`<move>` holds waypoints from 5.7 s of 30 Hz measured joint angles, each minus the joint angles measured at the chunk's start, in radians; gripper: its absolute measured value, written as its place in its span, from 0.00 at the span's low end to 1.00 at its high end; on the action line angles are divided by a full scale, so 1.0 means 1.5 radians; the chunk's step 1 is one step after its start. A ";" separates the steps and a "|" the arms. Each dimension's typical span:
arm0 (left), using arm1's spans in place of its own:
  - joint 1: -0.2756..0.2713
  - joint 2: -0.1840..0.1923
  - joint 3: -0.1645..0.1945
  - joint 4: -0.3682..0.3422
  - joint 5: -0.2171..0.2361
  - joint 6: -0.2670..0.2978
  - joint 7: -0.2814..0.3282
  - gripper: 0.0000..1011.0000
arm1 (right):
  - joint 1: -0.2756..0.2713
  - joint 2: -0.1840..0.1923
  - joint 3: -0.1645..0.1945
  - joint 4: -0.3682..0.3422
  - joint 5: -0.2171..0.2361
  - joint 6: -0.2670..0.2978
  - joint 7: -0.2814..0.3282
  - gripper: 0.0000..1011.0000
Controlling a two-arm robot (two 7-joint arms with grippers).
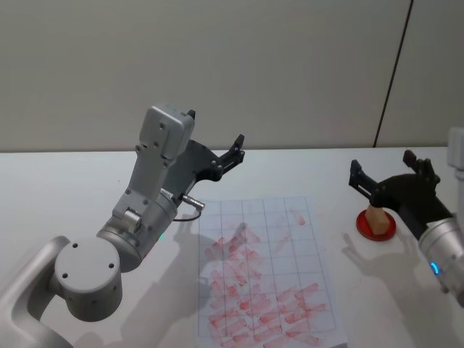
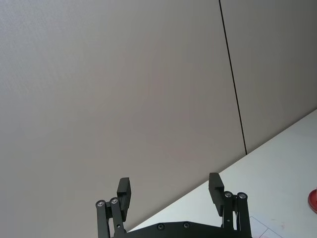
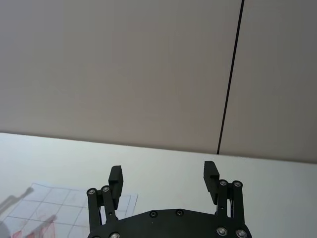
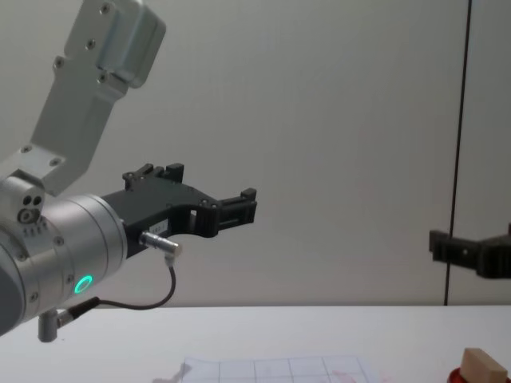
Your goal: Use the one hand to pick up the stamp and affix it onto the A4 paper.
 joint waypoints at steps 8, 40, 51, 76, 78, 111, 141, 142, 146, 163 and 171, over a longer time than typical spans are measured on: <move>0.000 0.000 0.000 0.000 0.000 0.000 0.000 0.99 | 0.006 -0.027 -0.009 0.010 -0.004 0.074 -0.051 0.99; 0.000 0.000 0.000 0.000 0.000 0.000 0.000 0.99 | 0.063 -0.079 -0.005 0.139 -0.026 0.172 -0.078 0.95; 0.000 0.000 0.000 0.000 0.000 0.000 0.000 0.99 | 0.073 -0.086 0.000 0.159 -0.027 0.188 -0.078 0.67; 0.000 0.000 0.000 0.000 0.000 0.000 0.000 0.99 | 0.071 -0.090 0.015 0.164 -0.030 0.209 -0.091 0.21; 0.000 0.000 0.000 0.000 0.000 0.000 0.000 0.99 | 0.072 -0.090 0.016 0.166 -0.029 0.209 -0.090 0.22; 0.000 0.000 0.000 0.000 0.000 0.000 0.000 0.99 | 0.061 -0.094 0.024 0.101 -0.027 0.195 -0.061 0.21; 0.000 0.000 0.000 0.000 0.000 0.000 0.000 0.99 | 0.059 -0.135 -0.045 0.075 -0.127 0.250 0.041 0.22; 0.000 0.000 0.000 0.000 0.000 0.000 0.000 0.99 | 0.060 -0.136 -0.047 0.080 -0.129 0.250 0.041 0.21; 0.000 0.000 0.000 0.000 0.000 0.000 0.000 0.99 | 0.061 -0.140 -0.051 0.095 -0.138 0.252 0.044 0.21; 0.000 0.000 0.000 0.000 0.000 0.000 0.000 0.99 | 0.072 -0.155 -0.054 0.174 -0.146 0.218 0.050 0.22; 0.000 0.000 0.000 0.000 0.000 0.000 0.000 0.99 | 0.079 -0.161 -0.050 0.201 -0.137 0.202 0.052 0.21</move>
